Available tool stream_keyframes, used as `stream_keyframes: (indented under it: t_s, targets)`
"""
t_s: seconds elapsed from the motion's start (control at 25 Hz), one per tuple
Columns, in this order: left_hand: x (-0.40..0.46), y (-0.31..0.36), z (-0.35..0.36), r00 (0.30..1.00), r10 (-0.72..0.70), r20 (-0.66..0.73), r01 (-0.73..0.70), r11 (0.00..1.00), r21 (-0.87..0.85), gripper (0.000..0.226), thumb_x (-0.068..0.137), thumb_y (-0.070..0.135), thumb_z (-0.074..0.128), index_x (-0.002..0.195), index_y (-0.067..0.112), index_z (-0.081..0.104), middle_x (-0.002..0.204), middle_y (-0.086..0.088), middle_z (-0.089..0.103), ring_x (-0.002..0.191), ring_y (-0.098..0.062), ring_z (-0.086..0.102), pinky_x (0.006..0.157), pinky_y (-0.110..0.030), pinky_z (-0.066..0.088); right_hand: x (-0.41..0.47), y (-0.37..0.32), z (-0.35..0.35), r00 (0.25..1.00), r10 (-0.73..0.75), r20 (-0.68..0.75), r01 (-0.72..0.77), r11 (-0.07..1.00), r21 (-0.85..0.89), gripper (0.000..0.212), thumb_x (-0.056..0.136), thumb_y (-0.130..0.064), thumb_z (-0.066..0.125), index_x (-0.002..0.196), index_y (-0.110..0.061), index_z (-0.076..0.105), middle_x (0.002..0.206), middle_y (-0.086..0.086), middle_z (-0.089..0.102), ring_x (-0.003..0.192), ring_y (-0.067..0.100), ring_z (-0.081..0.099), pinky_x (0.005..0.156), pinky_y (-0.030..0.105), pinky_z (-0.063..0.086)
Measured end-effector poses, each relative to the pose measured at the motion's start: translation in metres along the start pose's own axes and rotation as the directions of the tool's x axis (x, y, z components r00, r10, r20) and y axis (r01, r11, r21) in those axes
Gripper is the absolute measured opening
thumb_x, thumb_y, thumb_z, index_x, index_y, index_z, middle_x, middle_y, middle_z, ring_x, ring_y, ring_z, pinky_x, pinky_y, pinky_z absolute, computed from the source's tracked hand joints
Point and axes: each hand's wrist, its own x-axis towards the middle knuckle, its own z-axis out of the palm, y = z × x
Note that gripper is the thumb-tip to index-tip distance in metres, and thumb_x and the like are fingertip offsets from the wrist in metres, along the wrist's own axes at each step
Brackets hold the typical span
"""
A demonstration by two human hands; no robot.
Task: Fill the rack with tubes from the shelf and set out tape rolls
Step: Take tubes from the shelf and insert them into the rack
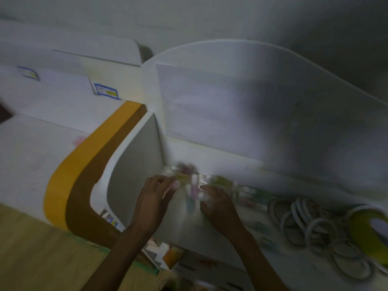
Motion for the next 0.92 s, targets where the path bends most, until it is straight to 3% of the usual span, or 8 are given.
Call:
stream_keyframes:
  t_s: [0.2,0.28,0.4,0.52,0.64,0.76,0.92]
  targets:
    - [-0.033,-0.018,-0.012,0.991,-0.113,0.069,0.121,0.985,-0.121,0.037,0.098,0.046,0.041,0.116,0.024,0.064,0.113,0.002,0.060,0.104,-0.016,0.056,0.081,-0.039,0.053,0.014,-0.035,0.027,0.993,-0.050,0.109,0.056,0.997,-0.055,0.045,0.087,-0.033,0.048,0.128,-0.016,0.056,0.126,0.003,0.059,0.117,0.020,0.052,0.102,0.031,0.037]
    - [-0.038,-0.018,-0.020,0.997,-0.066,0.038,0.070,0.991,-0.113,0.036,0.099,0.048,0.037,0.117,0.027,0.060,0.113,0.003,0.060,0.104,-0.012,0.054,0.085,-0.035,0.053,0.019,-0.047,0.040,0.993,-0.098,0.074,0.106,0.987,-0.118,0.038,0.085,-0.031,0.050,0.117,-0.015,0.063,0.115,0.004,0.065,0.108,0.022,0.058,0.096,0.033,0.044]
    - [-0.042,-0.022,-0.024,0.998,0.056,0.000,-0.056,0.994,-0.094,0.032,0.097,0.045,0.038,0.119,0.026,0.051,0.112,-0.002,0.061,0.104,-0.013,0.051,0.085,-0.032,0.052,0.024,-0.058,0.058,0.969,-0.242,0.037,0.244,0.945,-0.217,0.028,0.080,-0.027,0.049,0.099,-0.020,0.068,0.099,0.001,0.068,0.095,0.021,0.058,0.088,0.032,0.038]
    - [-0.048,-0.031,-0.018,0.996,0.090,0.026,-0.087,0.992,-0.092,0.032,0.094,0.040,0.042,0.122,0.026,0.050,0.113,-0.007,0.064,0.108,-0.013,0.048,0.091,-0.031,0.051,0.024,-0.061,0.066,0.988,-0.150,0.038,0.155,0.937,-0.314,0.024,0.076,-0.029,0.049,0.088,-0.019,0.068,0.084,0.001,0.066,0.081,0.024,0.061,0.084,0.034,0.035]
    - [-0.052,-0.033,-0.013,0.996,-0.003,0.088,0.022,0.978,-0.206,0.030,0.094,0.034,0.048,0.121,0.022,0.055,0.113,-0.007,0.063,0.106,-0.010,0.048,0.098,-0.010,0.031,0.025,-0.063,0.070,0.999,-0.034,0.031,0.043,0.936,-0.350,0.023,0.073,-0.032,0.047,0.082,-0.022,0.065,0.079,-0.002,0.062,0.076,0.023,0.061,0.082,0.033,0.034]
    - [-0.055,-0.034,-0.005,0.994,-0.002,0.105,0.032,0.958,-0.284,0.036,0.100,0.040,0.039,0.114,0.014,0.061,0.105,-0.007,0.066,0.099,-0.006,0.049,0.095,-0.010,0.031,0.028,-0.062,0.070,1.000,0.016,0.007,-0.012,0.927,-0.375,0.025,0.070,-0.033,0.043,0.079,-0.021,0.063,0.077,-0.002,0.062,0.074,0.023,0.061,0.076,0.033,0.040]
    - [-0.054,-0.044,-0.001,0.991,0.051,0.122,-0.017,0.964,-0.267,0.031,0.090,0.029,0.048,0.121,0.026,0.051,0.110,0.000,0.062,0.104,-0.009,0.047,0.100,-0.006,0.025,0.032,-0.067,0.071,0.999,0.044,-0.021,-0.048,0.935,-0.352,0.020,0.072,-0.031,0.047,0.079,-0.019,0.062,0.077,0.000,0.062,0.074,0.025,0.060,0.074,0.035,0.036]
